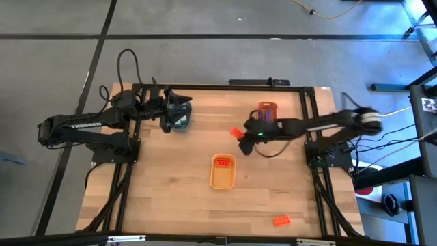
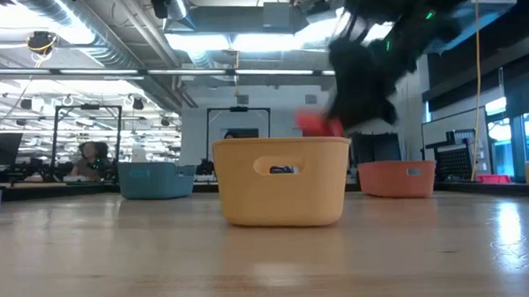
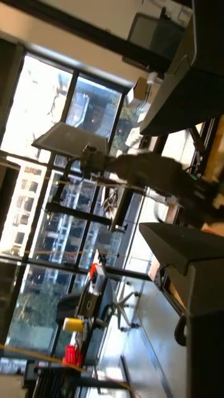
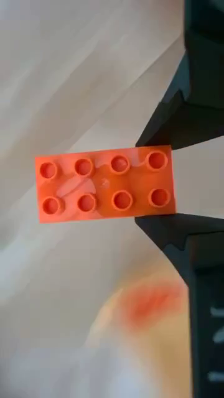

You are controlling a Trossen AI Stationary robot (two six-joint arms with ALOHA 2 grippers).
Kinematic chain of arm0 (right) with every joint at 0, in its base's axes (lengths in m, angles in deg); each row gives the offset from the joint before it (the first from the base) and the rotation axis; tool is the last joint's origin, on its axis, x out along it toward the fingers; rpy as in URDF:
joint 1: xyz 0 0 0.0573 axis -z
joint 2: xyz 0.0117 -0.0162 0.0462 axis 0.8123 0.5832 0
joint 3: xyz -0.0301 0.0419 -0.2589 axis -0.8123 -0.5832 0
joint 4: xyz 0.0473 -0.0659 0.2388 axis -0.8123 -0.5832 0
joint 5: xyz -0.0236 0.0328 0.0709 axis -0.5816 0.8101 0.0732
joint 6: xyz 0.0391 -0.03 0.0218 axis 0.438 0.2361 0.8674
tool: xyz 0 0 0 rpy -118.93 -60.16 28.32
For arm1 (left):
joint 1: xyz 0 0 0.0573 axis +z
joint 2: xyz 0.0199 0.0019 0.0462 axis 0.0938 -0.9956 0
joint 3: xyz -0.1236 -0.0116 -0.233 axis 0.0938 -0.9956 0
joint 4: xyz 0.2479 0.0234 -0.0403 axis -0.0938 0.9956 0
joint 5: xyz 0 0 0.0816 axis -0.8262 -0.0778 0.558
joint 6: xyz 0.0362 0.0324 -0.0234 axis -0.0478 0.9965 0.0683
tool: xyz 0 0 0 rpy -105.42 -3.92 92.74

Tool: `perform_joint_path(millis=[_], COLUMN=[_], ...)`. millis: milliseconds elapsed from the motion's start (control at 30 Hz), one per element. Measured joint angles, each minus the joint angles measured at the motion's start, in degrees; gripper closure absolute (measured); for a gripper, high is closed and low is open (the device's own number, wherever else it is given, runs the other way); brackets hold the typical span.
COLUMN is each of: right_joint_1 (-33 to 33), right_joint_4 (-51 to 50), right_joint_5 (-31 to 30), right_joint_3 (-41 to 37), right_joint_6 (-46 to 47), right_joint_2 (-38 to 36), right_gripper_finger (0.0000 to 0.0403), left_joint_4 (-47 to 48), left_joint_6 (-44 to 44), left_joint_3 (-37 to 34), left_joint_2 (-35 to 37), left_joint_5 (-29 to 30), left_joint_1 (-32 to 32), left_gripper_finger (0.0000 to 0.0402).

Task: Sort & place blocks by color
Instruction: Put the top orange game piece into the yellow bin

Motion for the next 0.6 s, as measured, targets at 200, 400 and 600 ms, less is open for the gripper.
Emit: perform_joint_path(millis=[200,400,600], right_joint_1=[-2.9,-5.6,-6.6], right_joint_4=[21.2,21.5,21.3], right_joint_5=[3.9,5.2,5.3], right_joint_3=[-6.0,-4.2,-4.1], right_joint_6=[-0.5,-6.1,-7.2], right_joint_2=[-14.5,-24.5,-29.8], right_gripper_finger=[0.0260,0.0260,0.0260], left_joint_4=[0.1,-0.1,0.0], left_joint_6=[-0.3,-3.8,0.6], left_joint_3=[0.0,0.0,0.0], left_joint_2=[0.0,-0.2,-3.1], left_joint_5=[1.5,-2.1,1.4], left_joint_1=[0.0,-2.1,-9.3], left_gripper_finger=[0.0170,0.0170,0.0170])
